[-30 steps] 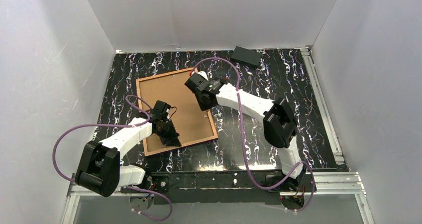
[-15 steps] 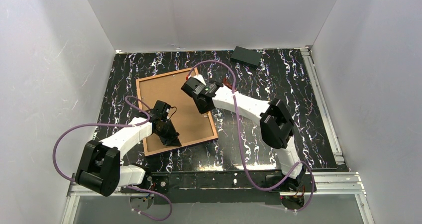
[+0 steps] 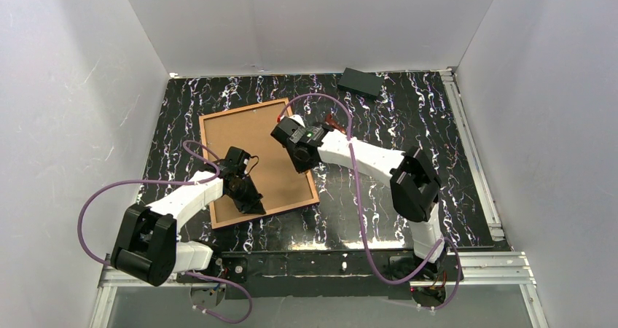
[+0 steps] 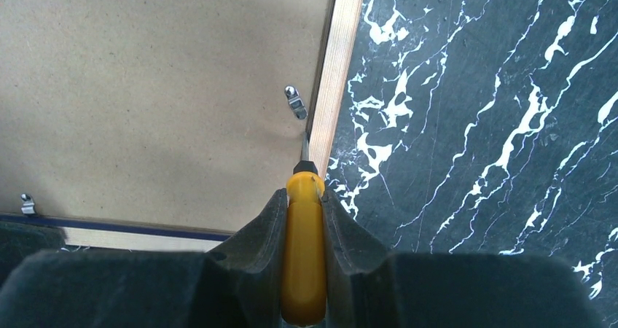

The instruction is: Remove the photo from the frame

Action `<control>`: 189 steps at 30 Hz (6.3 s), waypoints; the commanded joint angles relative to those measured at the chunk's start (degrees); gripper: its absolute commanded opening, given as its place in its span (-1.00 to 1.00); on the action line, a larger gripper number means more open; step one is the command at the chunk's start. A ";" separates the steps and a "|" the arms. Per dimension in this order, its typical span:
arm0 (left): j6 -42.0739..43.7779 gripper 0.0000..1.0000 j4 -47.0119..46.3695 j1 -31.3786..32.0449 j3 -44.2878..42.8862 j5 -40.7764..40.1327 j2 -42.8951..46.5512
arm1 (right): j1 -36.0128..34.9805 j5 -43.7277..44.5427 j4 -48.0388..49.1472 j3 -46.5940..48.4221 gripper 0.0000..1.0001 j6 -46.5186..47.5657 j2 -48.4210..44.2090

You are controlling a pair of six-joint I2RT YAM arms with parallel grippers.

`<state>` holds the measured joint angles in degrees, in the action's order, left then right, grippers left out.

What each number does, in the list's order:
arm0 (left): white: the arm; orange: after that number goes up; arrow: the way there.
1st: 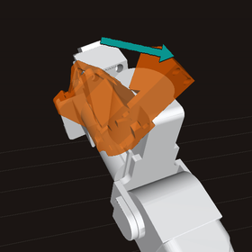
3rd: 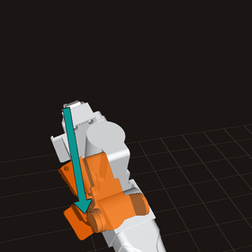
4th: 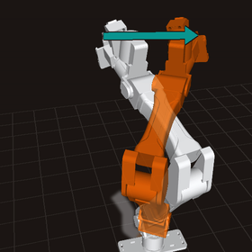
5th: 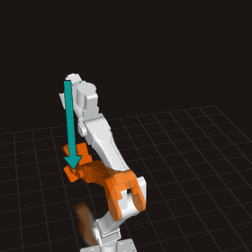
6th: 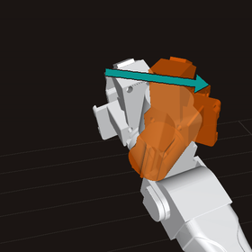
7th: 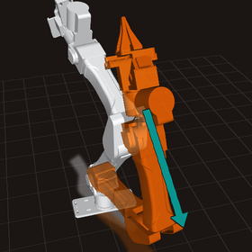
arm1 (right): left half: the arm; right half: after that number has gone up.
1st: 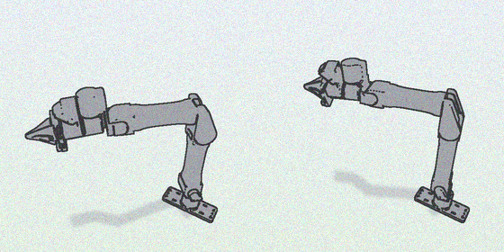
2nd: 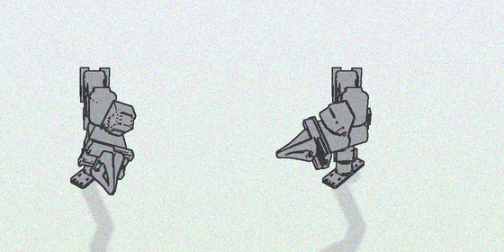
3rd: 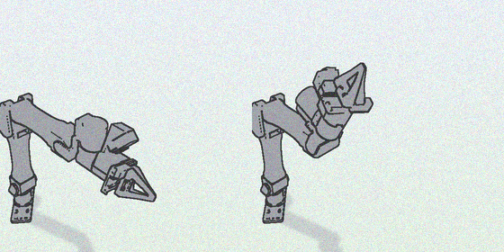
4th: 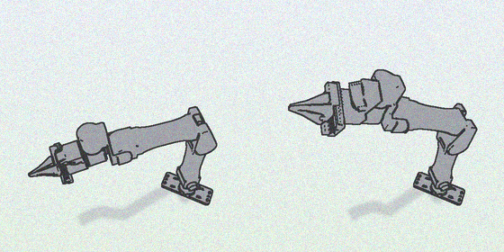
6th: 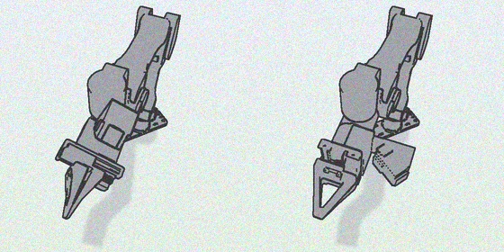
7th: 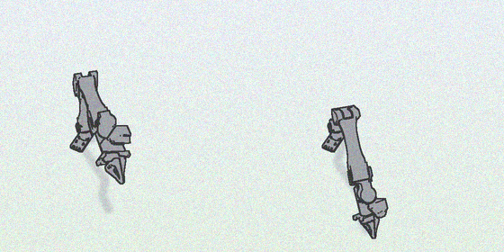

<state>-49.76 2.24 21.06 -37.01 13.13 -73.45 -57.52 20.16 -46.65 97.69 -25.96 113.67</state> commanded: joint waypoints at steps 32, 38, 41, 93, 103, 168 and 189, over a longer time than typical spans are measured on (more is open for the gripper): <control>0.67 -1.00 9.29 0.04 3.04 -0.41 -0.18 | 9.97 2.94 12.22 35.39 -0.97 13.18 19.87; 0.77 -1.00 9.51 0.04 3.21 -0.38 -0.04 | 10.14 5.35 14.57 39.90 -0.97 15.87 24.45; 0.96 -1.00 9.87 0.05 3.14 -0.45 0.25 | 10.22 6.71 15.47 41.74 -0.97 17.05 26.54; 0.89 -1.00 10.59 0.03 2.36 -0.88 0.38 | 9.14 6.72 9.81 36.81 -0.97 17.21 27.64; 0.88 -1.00 10.68 0.05 2.34 -1.16 0.50 | 9.09 5.46 1.74 35.48 -0.97 14.80 27.93; 29.71 0.73 3.39 16.64 -14.80 34.45 16.67 | 8.87 -64.49 42.61 -63.96 -0.97 -5.92 -55.97; 40.56 0.41 14.33 28.11 -22.04 51.19 3.40 | -0.12 -77.98 51.62 -59.80 -0.97 -5.92 -50.39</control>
<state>-12.23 9.56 48.03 -57.32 57.41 -68.60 -57.14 -54.57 0.51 34.87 -32.73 62.94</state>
